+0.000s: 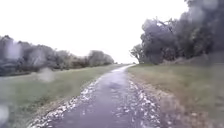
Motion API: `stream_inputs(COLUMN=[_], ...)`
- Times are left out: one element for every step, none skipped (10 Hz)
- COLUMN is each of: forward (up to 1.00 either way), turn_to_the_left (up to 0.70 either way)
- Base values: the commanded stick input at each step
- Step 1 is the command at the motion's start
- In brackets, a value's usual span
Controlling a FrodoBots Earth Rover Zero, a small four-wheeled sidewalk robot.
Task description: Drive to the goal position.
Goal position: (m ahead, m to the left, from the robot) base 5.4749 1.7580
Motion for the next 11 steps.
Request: stream_inputs(forward=[0.70, 0.70, 0.70, 0.70, 0.70, 0.70, 0.70, 0.70, 0.70, 0.70, 0.70], turn_to_the_left=[0.00, 0.00, 0.00, 0.00, 0.00, 0.00, 0.00, 0.00, 0.00, 0.00, 0.00])
